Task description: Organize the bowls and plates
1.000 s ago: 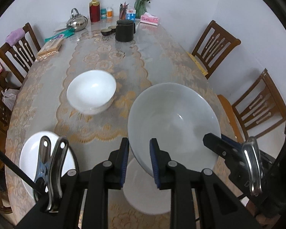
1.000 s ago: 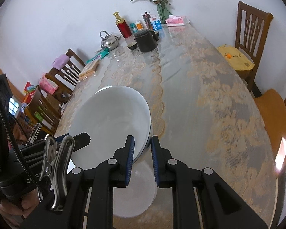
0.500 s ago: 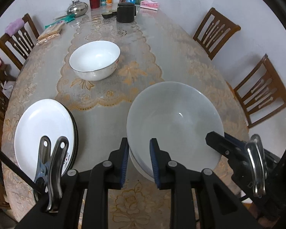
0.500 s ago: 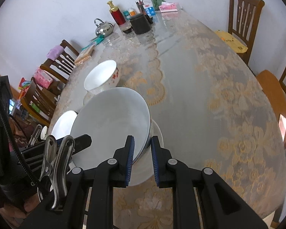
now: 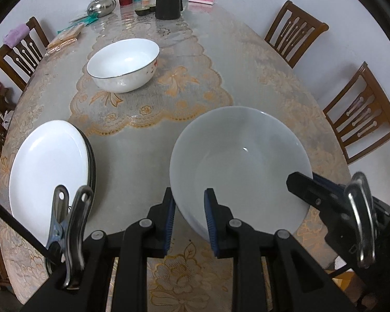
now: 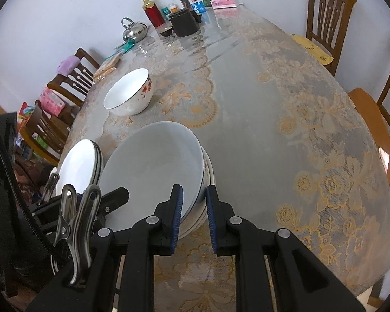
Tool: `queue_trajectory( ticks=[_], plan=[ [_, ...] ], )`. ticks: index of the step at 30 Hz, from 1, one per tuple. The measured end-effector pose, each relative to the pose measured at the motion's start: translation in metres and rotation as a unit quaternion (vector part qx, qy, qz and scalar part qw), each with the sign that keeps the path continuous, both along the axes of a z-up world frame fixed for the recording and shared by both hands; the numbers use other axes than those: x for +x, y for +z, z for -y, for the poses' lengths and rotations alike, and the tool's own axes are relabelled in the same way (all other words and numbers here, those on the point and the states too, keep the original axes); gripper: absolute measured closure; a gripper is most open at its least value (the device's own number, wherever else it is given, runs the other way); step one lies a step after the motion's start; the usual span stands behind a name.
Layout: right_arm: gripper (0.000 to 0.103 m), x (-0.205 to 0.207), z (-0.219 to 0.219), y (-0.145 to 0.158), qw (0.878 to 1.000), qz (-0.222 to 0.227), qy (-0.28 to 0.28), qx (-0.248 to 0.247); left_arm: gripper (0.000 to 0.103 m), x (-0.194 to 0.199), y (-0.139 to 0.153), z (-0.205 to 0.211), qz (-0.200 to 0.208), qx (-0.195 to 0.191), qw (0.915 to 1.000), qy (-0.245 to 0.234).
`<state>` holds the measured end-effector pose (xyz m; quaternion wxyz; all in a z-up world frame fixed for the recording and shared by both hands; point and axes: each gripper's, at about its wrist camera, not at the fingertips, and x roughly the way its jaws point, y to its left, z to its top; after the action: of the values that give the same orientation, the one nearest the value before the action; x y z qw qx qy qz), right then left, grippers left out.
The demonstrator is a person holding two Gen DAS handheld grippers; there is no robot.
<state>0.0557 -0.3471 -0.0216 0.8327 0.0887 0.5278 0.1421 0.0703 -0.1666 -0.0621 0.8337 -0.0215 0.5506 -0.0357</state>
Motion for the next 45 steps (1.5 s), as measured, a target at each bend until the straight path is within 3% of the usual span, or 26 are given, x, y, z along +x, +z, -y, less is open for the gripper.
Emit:
queue_trajectory(
  ticks=[9,15,18,23,35,45],
  plan=[
    [0.084,-0.002,0.000,-0.003,1.000,0.004,0.005,-0.005,0.080,0.000,-0.001,0.001,0.006,0.005,1.0000,-0.004],
    [0.084,-0.001,0.006,-0.002,1.000,-0.007,-0.009,0.019,0.080,0.000,0.001,-0.003,0.003,-0.007,1.0000,0.001],
    [0.083,-0.003,0.009,-0.001,1.000,-0.008,-0.015,0.025,0.069,-0.001,0.006,-0.007,0.007,-0.021,0.9997,0.009],
    [0.083,-0.006,0.016,0.002,0.999,-0.007,-0.027,0.038,0.060,-0.002,0.016,-0.013,0.020,-0.033,0.9991,0.016],
    [0.078,0.001,0.021,-0.005,0.999,-0.012,-0.020,0.039,0.060,-0.004,0.000,-0.024,-0.007,-0.032,0.9983,0.048],
    [0.078,0.014,0.029,0.004,0.999,-0.020,0.000,0.049,0.060,-0.002,0.014,-0.034,0.001,-0.038,0.9975,0.060]
  ],
)
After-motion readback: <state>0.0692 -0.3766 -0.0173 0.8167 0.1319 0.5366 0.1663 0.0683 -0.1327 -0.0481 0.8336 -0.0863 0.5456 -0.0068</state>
